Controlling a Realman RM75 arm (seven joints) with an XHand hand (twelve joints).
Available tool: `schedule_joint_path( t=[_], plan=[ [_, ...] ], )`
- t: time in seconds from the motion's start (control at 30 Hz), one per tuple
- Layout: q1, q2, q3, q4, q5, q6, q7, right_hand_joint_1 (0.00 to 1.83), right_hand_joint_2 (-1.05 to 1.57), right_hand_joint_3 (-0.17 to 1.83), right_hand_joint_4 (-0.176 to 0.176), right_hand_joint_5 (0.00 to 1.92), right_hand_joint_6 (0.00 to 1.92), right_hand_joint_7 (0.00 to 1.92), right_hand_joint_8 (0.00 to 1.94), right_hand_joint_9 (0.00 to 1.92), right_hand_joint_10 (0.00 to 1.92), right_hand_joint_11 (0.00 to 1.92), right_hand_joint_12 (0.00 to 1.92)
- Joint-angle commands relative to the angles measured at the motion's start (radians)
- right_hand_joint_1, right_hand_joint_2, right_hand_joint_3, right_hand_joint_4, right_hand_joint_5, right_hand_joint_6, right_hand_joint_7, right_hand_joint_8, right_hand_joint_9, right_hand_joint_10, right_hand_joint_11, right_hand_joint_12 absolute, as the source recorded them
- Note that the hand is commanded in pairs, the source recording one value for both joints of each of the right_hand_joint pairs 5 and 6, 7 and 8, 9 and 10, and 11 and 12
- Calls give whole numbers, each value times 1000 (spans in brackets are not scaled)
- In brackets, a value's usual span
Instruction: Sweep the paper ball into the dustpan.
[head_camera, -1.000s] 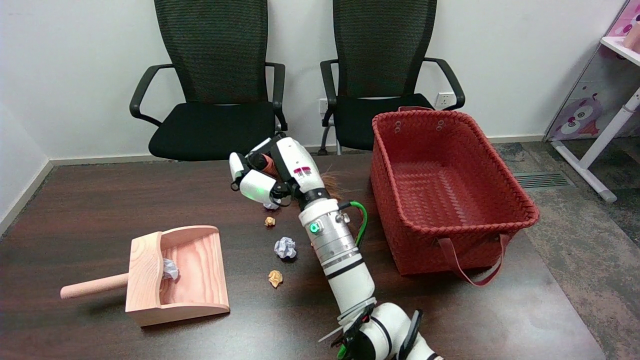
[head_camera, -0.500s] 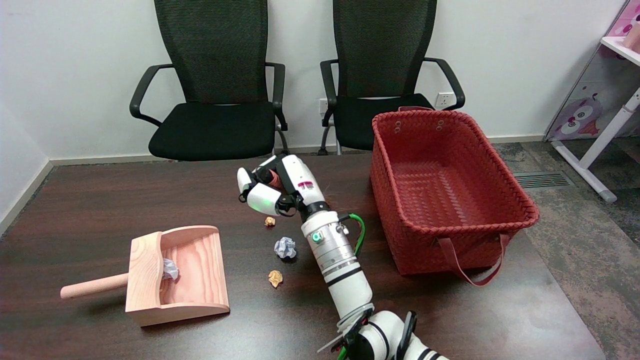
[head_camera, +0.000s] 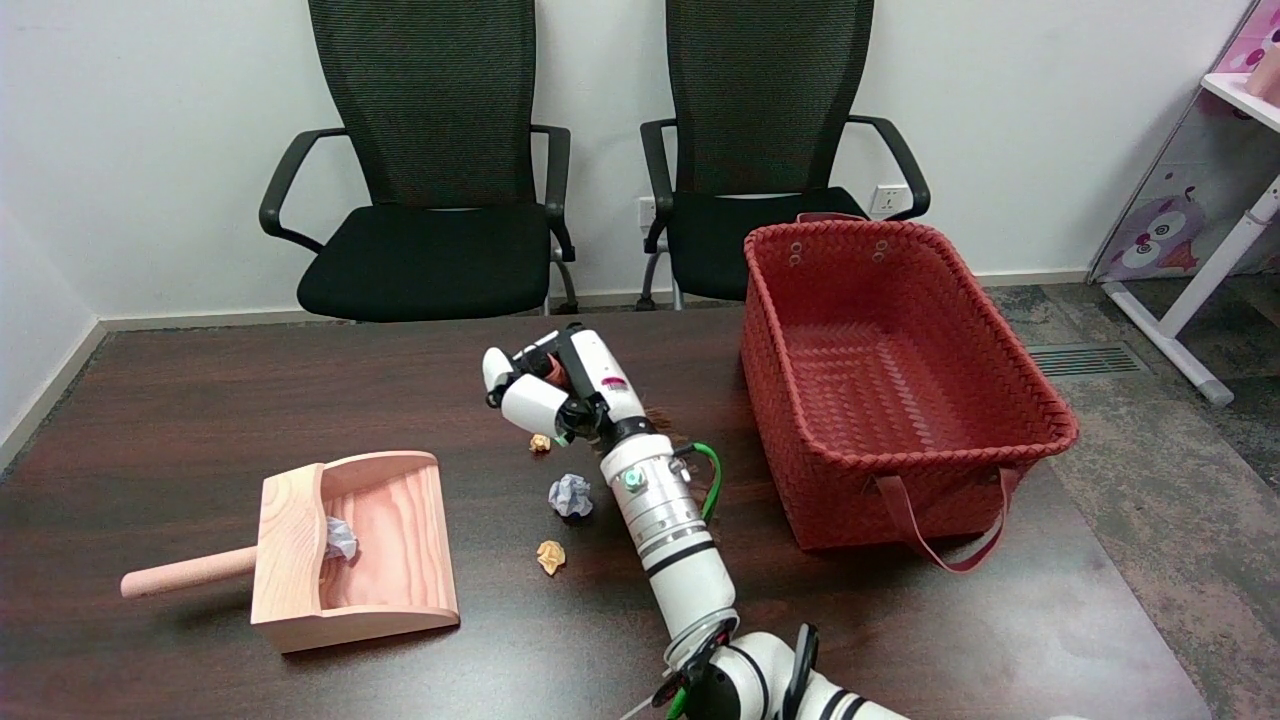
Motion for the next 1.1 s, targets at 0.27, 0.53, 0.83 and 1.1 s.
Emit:
schedule_joint_path(
  t=[0.27,0.53,0.83,1.1],
  plan=[
    [65,6,-151,44,282,-92,283,771,1571,1833,64,1920,1920,1920,1920,1920,1920,1920,1920],
    [74,-2,-167,44,329,-108,362,757,1571,1833,62,1920,1920,1920,1920,1920,1920,1920,1920],
    [91,1,-189,44,371,-134,464,736,1571,1833,51,1920,1920,1920,1920,1920,1920,1920,1920],
    [94,7,-188,44,371,-158,548,727,1571,1833,50,1920,1920,1920,1920,1920,1920,1920,1920]
  ],
)
